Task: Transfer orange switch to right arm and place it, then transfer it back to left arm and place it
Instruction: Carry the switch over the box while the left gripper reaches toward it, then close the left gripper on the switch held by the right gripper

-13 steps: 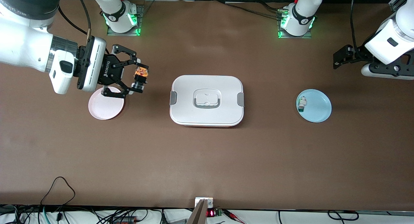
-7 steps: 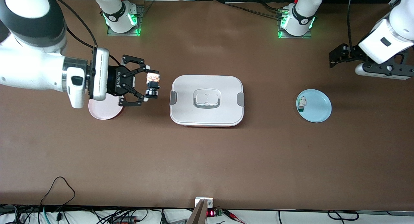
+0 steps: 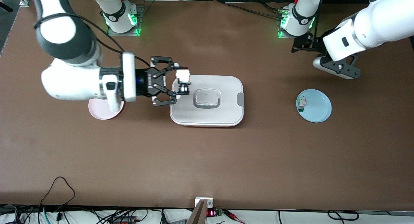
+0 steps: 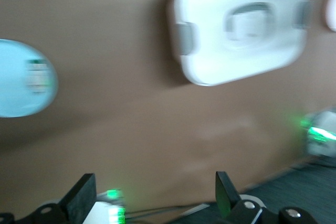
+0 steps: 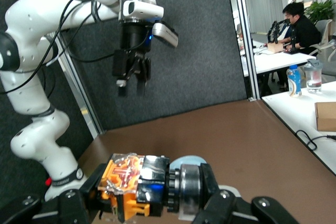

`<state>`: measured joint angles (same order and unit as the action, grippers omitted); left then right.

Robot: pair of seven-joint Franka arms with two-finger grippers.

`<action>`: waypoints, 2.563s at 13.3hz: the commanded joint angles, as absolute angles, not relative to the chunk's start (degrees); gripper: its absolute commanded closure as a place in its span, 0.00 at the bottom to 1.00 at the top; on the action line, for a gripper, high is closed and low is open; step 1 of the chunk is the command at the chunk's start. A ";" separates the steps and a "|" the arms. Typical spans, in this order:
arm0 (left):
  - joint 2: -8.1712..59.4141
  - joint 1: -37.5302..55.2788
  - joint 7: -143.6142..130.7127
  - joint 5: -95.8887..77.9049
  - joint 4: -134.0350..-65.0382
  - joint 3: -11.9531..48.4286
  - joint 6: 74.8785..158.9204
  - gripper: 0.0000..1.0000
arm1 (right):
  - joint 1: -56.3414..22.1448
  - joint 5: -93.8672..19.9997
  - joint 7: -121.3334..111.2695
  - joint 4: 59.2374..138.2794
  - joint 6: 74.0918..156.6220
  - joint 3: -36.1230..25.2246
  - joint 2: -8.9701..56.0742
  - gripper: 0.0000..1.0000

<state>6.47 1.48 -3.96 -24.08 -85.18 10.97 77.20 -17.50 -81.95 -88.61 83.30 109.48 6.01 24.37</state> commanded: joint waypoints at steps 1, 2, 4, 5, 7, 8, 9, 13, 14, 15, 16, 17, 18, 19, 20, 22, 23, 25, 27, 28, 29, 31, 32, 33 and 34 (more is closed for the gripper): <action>10.71 -1.92 -5.35 -38.26 -84.90 10.63 76.72 0.00 | -22.13 -87.18 -90.09 82.18 117.04 5.71 26.01 0.74; 12.55 -2.98 -6.49 -44.15 -84.99 10.55 77.25 0.00 | -23.80 -87.36 -90.09 82.18 120.03 5.71 26.02 0.76; 15.20 -4.83 -7.90 -52.87 -85.77 10.55 78.48 0.00 | -26.44 -87.80 -89.74 82.18 124.61 5.80 26.10 0.78; 15.20 -4.92 -9.65 -56.22 -87.17 10.55 80.14 0.00 | -27.59 -88.15 -89.56 82.09 126.46 5.80 26.28 0.79; 15.03 -4.92 -13.00 -62.63 -90.07 10.63 84.62 0.00 | -29.70 -88.77 -89.56 81.83 131.02 5.89 26.37 0.81; 15.12 -4.92 -12.92 -66.58 -92.35 10.63 86.47 0.00 | -30.66 -88.77 -89.39 81.30 132.70 5.98 26.89 0.81; 15.03 -5.01 -12.48 -70.88 -94.37 10.63 88.31 0.00 | -31.02 -88.86 -89.38 80.95 133.32 5.98 27.16 0.81; 14.68 -4.92 -9.69 -80.32 -98.77 11.16 93.50 0.00 | -31.11 -88.86 -89.38 80.86 133.33 5.98 27.25 0.81; 14.07 -4.75 -6.71 -83.12 -101.05 12.12 95.78 0.00 | -31.11 -88.86 -89.38 80.86 133.33 5.98 27.25 0.81; 13.54 -4.75 -4.77 -84.62 -102.73 13.17 97.80 0.00 | -31.11 -88.86 -89.38 80.86 133.33 5.98 27.25 0.81; 13.54 -4.75 -3.53 -84.90 -103.09 14.58 98.95 0.00 | -31.20 -88.86 -89.38 80.86 133.42 6.24 27.33 0.81; 13.71 -4.66 -2.91 -85.08 -103.10 15.37 99.83 0.00 | -31.11 -89.12 -89.38 80.86 133.33 6.85 27.33 0.81; 13.80 -4.22 -2.38 -85.17 -103.10 15.82 100.89 0.00 | -31.11 -90.51 -89.38 80.86 133.33 6.94 27.42 0.81; 13.80 -4.22 -2.37 -86.12 -103.10 16.78 101.86 0.00 | -31.29 -91.66 -89.56 80.86 133.33 7.20 27.68 0.81; 13.89 -4.22 -2.46 -87.18 -103.18 17.57 102.47 0.00 | -31.64 -91.76 -89.65 80.86 133.33 7.21 27.69 0.81; 13.97 -3.96 -3.25 -88.15 -103.18 18.97 103.97 0.00 | -31.73 -91.85 -89.65 80.95 133.33 7.21 27.69 0.81; 13.89 -3.96 -3.34 -88.42 -103.18 19.59 104.58 0.00 | -31.73 -91.85 -89.65 80.95 133.42 7.21 27.69 0.81; 13.89 -3.87 -3.34 -88.42 -103.27 20.91 105.64 0.00 | -31.73 -91.85 -89.65 80.95 133.42 7.21 27.69 0.81; 13.71 -3.95 -3.25 -88.42 -104.15 21.70 105.64 0.00 | -31.73 -91.85 -89.74 81.03 133.42 7.21 27.69 0.81; 13.62 -3.96 -3.34 -88.42 -104.15 21.80 105.64 0.01 | -31.64 -91.85 -89.82 81.04 133.42 7.21 27.69 0.81; 13.54 -3.96 -3.34 -88.42 -104.24 21.97 105.64 0.03 | -31.64 -91.85 -90.09 81.21 133.42 7.21 27.77 0.81; 13.36 -3.96 -3.34 -88.42 -104.68 22.06 105.64 0.11 | -31.64 -91.85 -90.09 81.21 133.33 7.21 27.95 0.81; 13.10 -3.96 -3.34 -88.42 -104.76 22.15 105.64 0.20 | -31.55 -91.93 -90.09 81.30 133.42 7.21 27.95 0.81; 13.01 -3.96 -3.60 -88.42 -104.77 22.15 105.56 0.35 | -31.55 -91.93 -90.09 81.39 133.33 7.21 27.95 0.81; 13.01 -4.04 -4.30 -88.42 -104.77 22.15 105.47 0.53 | -31.64 -92.02 -90.09 81.39 133.33 7.21 27.95 0.81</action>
